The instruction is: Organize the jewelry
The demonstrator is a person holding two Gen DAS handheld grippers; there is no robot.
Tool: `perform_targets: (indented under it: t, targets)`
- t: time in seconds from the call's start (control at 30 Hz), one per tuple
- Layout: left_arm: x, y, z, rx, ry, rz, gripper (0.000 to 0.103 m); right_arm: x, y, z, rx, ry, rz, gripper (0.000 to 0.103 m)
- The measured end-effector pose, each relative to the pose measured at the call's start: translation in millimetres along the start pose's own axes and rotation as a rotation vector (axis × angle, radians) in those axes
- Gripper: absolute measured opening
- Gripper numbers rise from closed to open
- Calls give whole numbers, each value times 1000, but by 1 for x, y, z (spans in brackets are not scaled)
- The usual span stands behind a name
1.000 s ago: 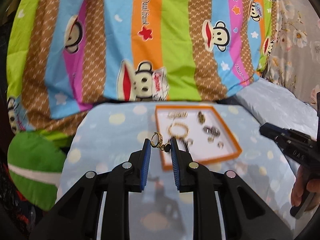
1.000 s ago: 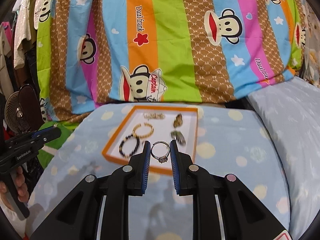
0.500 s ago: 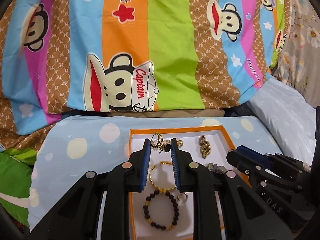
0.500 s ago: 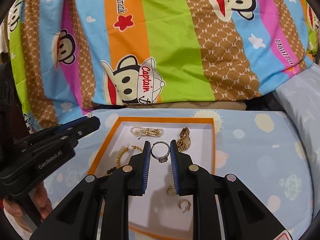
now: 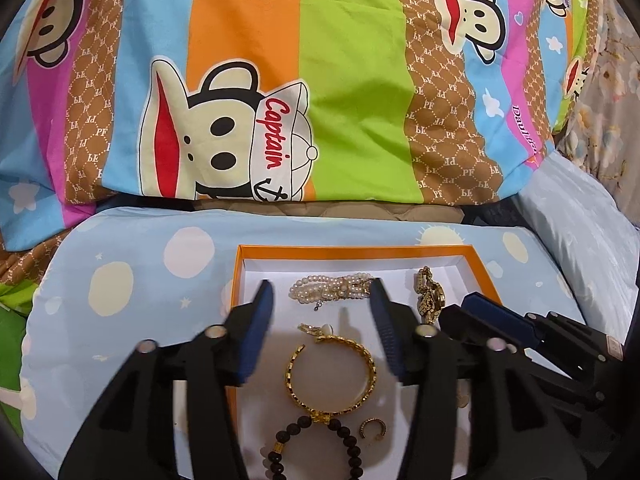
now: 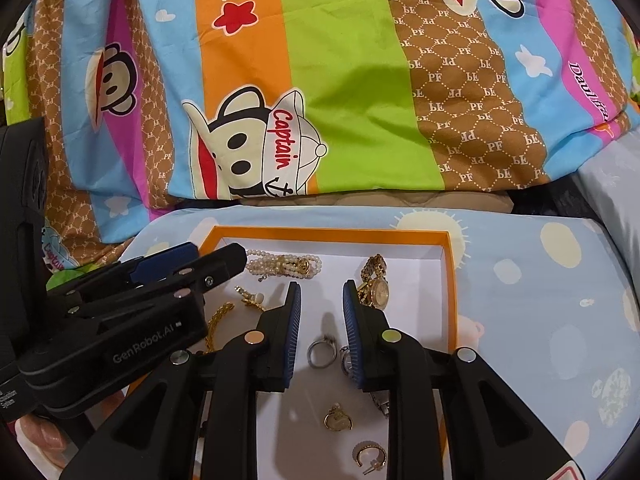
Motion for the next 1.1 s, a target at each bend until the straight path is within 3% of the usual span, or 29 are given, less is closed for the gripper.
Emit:
perform_targets:
  t: [0.23,0.47,0.9,1.1]
  targets:
    - [-1,-6,-10,27,14,-15,54,0,-2,-5,20,6,-7,22]
    - [11,-2,-28,57,-41,40,54,-6,4,-19,45,36,-34,23]
    - [32,50,-90,108,-175,113,54,5,55,-87,132,128,-9,51]
    - [42,77,-113,130,-224,135,61,3,79,-113,165,166,-13,60]
Point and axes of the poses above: each gripper's, at about its wrist camera, not at the fingertips, and z roughly the way its jaws point, x to its right, y to its underside, the point moved 8 cm from there along z, roughly the way its jaws point, and after that the axes turned 14 degrees about y, right-handed, at the moved point
